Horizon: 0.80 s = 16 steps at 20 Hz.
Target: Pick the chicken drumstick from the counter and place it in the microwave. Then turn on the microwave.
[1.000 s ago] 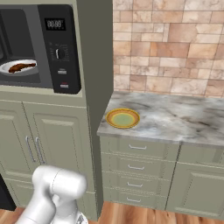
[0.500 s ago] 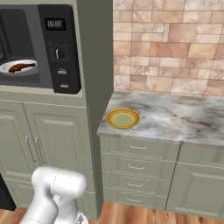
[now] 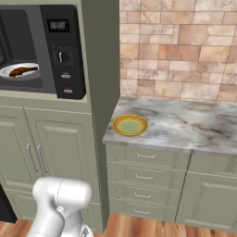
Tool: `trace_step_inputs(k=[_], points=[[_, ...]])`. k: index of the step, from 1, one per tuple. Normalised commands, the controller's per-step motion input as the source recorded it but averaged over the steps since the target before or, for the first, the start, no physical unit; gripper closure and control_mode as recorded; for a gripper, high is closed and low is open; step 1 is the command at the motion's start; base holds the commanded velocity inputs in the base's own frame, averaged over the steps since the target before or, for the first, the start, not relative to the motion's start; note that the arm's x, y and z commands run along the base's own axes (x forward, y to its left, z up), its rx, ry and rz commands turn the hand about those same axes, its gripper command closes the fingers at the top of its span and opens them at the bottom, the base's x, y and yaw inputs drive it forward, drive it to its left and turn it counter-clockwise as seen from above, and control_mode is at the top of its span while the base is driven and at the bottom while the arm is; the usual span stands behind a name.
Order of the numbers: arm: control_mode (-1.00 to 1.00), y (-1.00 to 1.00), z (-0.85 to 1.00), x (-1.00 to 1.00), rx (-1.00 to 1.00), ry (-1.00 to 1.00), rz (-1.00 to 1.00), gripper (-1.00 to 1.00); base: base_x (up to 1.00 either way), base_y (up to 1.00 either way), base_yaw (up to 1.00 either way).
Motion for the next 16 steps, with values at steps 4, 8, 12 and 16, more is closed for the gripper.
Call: trace_step_inputs(k=[4,8,12,16], points=[[-1.00,-0.32,0.00,0.33,0.00,0.00,0.00,-1.00,0.00,0.00,0.00],[-1.00,-0.27,0.00,0.28,0.00,-0.02,0.00,-1.00,0.00,0.00,0.00],[-1.00,-0.21,0.00,0.33,0.00,-0.05,0.00,-1.00,0.00,0.00,0.00],[-1.00,-0.20,0.00,0.33,0.00,-0.07,0.00,-1.00,0.00,0.00,0.00]])
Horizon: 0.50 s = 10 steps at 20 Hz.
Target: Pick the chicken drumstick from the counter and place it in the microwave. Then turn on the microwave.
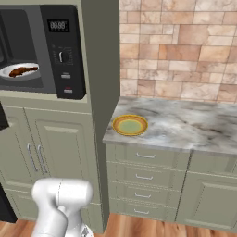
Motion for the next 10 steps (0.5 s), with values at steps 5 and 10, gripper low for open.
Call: trace_step_inputs(k=[5,10], points=[[-1.00,-0.18,0.01,0.33,0.00,-0.06,0.00,-1.00,0.00,0.00,0.00],[-1.00,-0.22,0.09,0.34,0.00,-0.04,0.00,-1.00,0.00,0.00,0.00]])
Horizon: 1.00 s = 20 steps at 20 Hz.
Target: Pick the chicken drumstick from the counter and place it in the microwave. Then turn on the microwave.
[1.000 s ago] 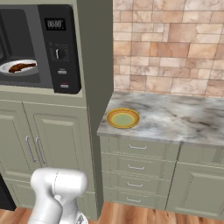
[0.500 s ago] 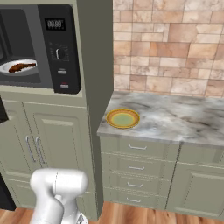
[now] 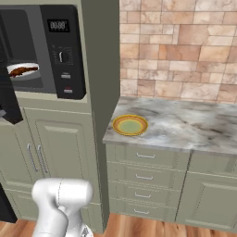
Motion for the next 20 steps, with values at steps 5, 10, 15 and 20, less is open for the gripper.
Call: trace_step_inputs(k=[5,10,15,20], points=[[-1.00,-0.32,0.20,0.32,0.00,-0.02,0.00,-1.00,0.00,0.00,0.00],[-1.00,-0.30,0.20,0.21,0.02,-0.01,0.01,-1.00,0.00,0.00,0.00],[-1.00,-0.20,0.12,0.15,0.03,0.00,0.02,-1.00,0.00,0.00,0.00],[-1.00,-0.16,0.06,0.20,0.06,0.00,0.01,-1.00,0.00,0.00,0.00]])
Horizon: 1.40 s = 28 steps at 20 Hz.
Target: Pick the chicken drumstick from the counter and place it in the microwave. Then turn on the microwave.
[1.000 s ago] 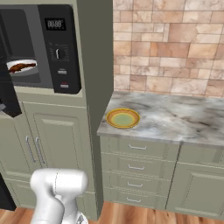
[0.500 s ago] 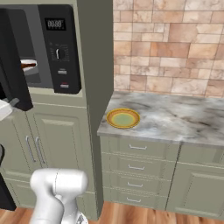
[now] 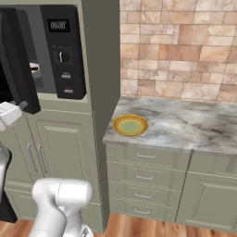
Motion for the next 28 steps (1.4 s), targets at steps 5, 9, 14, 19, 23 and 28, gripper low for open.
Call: trace_step_inputs(k=[5,9,14,19,23,28], points=[[-1.00,-0.21,0.10,0.24,0.08,0.02,0.02,-1.00,0.00,0.00,0.00],[-1.00,-0.21,0.09,0.28,0.08,0.02,0.02,-1.00,0.00,0.00,0.00],[-1.00,-0.21,0.09,0.34,0.08,0.02,0.05,-1.00,0.00,0.00,0.00],[-1.00,-0.17,0.05,0.29,0.06,0.01,0.06,-1.00,0.00,0.00,0.00],[-1.00,-0.21,0.07,0.33,0.08,0.02,0.07,-1.00,0.00,0.00,0.00],[-1.00,-0.23,0.05,0.38,0.09,0.03,0.08,-1.00,0.00,0.00,0.00]])
